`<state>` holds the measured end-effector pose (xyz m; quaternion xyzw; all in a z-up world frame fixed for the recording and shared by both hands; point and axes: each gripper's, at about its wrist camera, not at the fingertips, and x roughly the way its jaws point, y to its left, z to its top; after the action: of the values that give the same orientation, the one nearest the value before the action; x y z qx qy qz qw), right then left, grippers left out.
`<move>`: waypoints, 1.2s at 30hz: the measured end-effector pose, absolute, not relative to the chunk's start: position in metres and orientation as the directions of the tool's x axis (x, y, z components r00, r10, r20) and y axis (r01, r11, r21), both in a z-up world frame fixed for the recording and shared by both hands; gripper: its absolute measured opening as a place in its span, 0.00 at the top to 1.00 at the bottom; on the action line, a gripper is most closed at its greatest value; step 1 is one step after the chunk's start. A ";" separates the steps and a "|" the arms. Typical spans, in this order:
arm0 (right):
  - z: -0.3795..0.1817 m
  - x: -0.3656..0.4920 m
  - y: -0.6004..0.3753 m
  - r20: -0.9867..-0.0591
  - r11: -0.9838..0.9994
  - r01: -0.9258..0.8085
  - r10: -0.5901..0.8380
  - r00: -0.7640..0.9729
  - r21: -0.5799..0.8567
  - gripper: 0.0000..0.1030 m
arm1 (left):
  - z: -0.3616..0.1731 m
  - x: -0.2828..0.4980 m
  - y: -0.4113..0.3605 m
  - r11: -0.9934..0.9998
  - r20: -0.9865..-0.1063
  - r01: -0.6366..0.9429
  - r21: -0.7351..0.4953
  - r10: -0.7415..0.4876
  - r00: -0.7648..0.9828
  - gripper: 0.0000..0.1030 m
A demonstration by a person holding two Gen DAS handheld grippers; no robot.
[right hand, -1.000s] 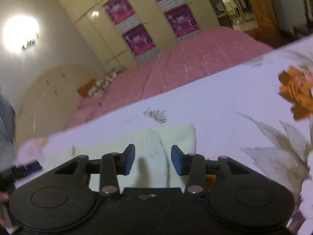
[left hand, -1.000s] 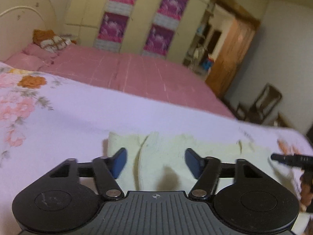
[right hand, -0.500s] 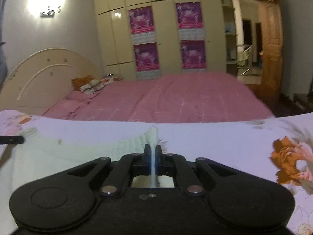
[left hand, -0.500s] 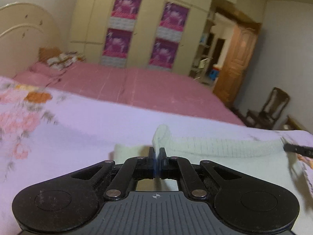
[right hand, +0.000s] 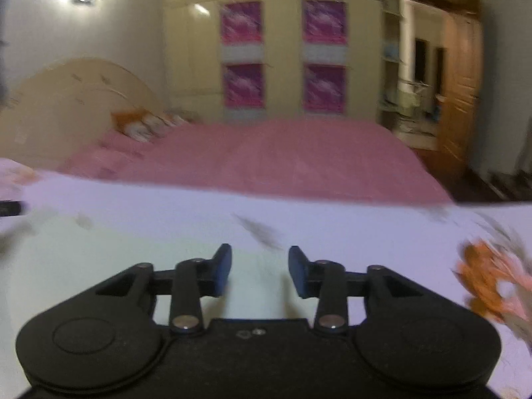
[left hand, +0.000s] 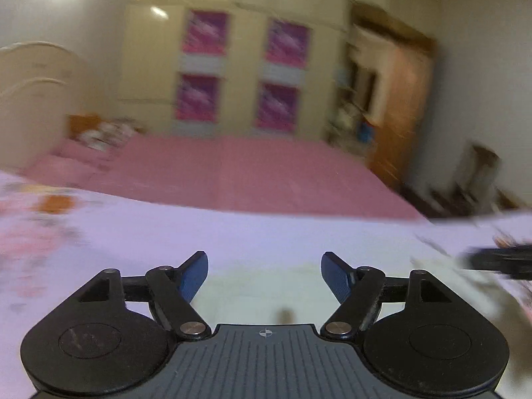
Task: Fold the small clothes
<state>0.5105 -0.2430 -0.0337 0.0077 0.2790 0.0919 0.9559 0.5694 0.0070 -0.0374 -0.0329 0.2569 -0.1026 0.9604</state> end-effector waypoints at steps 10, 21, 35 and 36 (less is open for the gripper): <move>-0.062 0.529 -0.193 -0.601 0.984 -0.174 0.125 0.790 -0.024 0.61 | -0.064 0.571 0.019 0.997 -0.585 0.045 -0.060 -0.072 0.808 0.28; -0.037 0.483 -0.241 -0.552 0.989 -0.114 0.145 0.821 0.090 0.59 | -0.048 0.528 -0.020 0.984 -0.502 0.157 -0.087 -0.179 0.846 0.28; -0.058 0.442 -0.228 -0.621 0.997 -0.061 0.080 0.780 0.052 0.65 | -0.055 0.472 -0.031 0.989 -0.537 0.138 -0.055 -0.146 0.831 0.28; -0.053 0.437 -0.222 -0.610 0.997 -0.063 0.078 0.789 0.045 0.62 | -0.054 0.468 -0.037 0.983 -0.524 0.169 -0.068 -0.179 0.833 0.28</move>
<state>0.4370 -0.2223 -0.0531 0.0111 0.3230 0.0372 0.9456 0.4682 -0.0374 -0.0536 -0.0093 0.2744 -0.0908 0.9573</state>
